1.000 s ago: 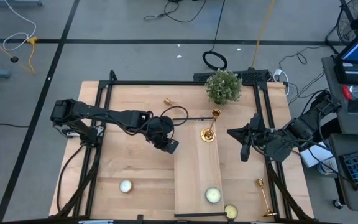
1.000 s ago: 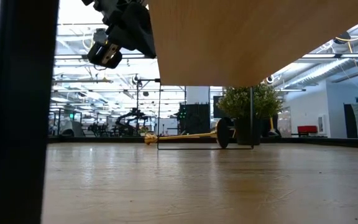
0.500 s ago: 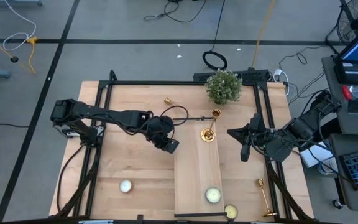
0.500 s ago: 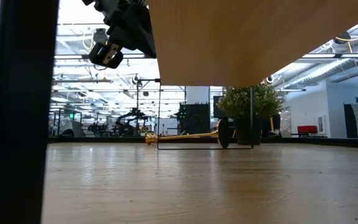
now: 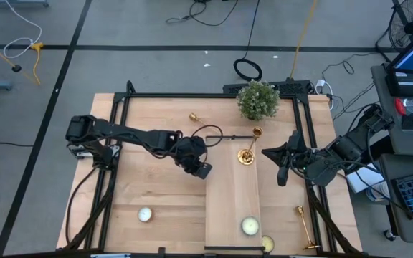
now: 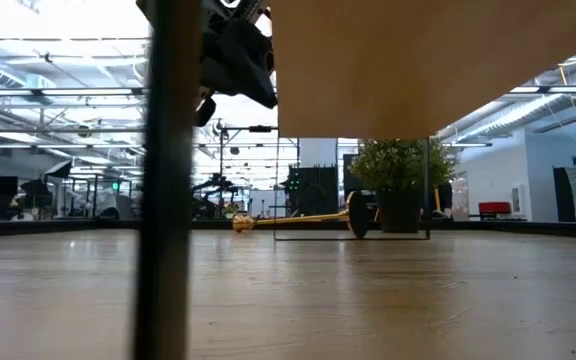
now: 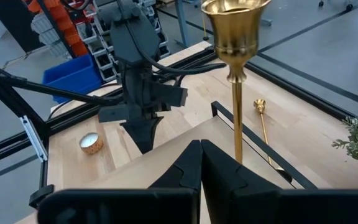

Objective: Pick & Place candle stick holders
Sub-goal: Adjust the shelf, then put the top gold candle holder on the shelf

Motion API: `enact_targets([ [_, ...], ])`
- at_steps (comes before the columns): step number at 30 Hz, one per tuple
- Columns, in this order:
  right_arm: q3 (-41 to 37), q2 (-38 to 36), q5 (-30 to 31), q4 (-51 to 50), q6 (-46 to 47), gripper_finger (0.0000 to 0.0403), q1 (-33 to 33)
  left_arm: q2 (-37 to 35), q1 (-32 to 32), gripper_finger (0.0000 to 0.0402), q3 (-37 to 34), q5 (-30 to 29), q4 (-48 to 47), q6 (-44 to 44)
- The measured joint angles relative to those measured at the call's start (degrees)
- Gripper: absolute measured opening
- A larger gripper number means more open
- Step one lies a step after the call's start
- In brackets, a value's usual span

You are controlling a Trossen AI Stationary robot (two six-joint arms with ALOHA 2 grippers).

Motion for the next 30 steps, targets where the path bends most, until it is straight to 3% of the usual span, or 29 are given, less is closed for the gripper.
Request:
enact_targets([
  [8, 0.0, 0.0, 0.0, 0.0, 0.5, 0.0, 0.0, -0.7, 1.3, 0.0, 0.1, -1.7, -1.4, 0.5],
  [17, 0.0, 0.0, -0.1, 0.0, 0.5, 0.0, 0.0, -2.0, 7.8, 0.0, 0.1, -3.2, -8.1, 1.9],
  [26, 0.0, -0.1, -1.4, 0.0, 0.5, 0.0, 0.0, -2.5, 20.8, 0.0, 0.1, -2.9, -11.0, 9.1],
  [30, 0.0, -0.1, -1.3, 0.0, 0.6, 0.0, 0.0, -1.5, 29.6, 0.0, 0.1, 1.6, -8.4, 17.7],
])
